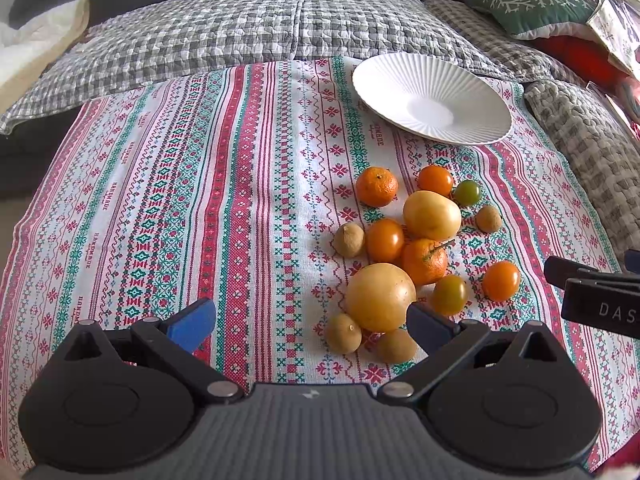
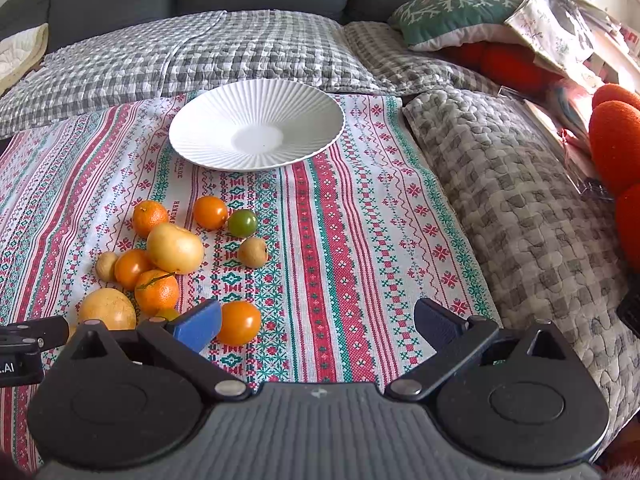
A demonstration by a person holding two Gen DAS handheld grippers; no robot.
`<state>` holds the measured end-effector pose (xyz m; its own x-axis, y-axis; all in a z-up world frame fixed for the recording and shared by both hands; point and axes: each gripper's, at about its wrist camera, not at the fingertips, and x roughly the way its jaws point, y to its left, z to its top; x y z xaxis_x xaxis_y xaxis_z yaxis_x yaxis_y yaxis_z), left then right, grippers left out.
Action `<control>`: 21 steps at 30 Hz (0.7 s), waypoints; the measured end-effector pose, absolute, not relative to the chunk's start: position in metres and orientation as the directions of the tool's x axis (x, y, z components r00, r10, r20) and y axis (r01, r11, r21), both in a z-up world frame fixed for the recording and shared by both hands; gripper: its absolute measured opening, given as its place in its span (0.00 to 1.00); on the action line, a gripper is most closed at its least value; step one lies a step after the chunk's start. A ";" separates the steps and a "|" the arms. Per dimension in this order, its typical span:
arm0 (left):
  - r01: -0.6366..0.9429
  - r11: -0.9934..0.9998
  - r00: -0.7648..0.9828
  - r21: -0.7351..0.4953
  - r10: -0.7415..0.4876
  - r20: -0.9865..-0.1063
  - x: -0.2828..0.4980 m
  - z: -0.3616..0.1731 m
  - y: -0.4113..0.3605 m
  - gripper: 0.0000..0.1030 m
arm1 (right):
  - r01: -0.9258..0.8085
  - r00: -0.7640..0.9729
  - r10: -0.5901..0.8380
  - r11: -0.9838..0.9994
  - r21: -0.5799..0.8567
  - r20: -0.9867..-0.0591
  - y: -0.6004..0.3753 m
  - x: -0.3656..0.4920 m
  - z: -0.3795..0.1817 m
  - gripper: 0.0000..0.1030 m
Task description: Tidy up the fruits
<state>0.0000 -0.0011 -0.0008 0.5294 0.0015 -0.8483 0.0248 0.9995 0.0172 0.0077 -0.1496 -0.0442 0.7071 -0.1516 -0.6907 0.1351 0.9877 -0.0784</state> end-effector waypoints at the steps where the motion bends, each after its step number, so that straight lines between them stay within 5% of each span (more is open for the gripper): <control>1: 0.025 1.000 0.530 0.017 0.001 -0.848 0.000 -0.001 -0.001 0.92 | 0.135 0.707 -0.152 0.988 -0.078 -0.691 -0.150 0.008 -0.044 1.00; 21: 0.021 0.999 0.523 0.030 0.014 -0.852 -0.001 -0.003 -0.002 0.92 | 0.122 0.691 -0.140 0.990 -0.076 -0.709 -0.150 0.008 -0.043 1.00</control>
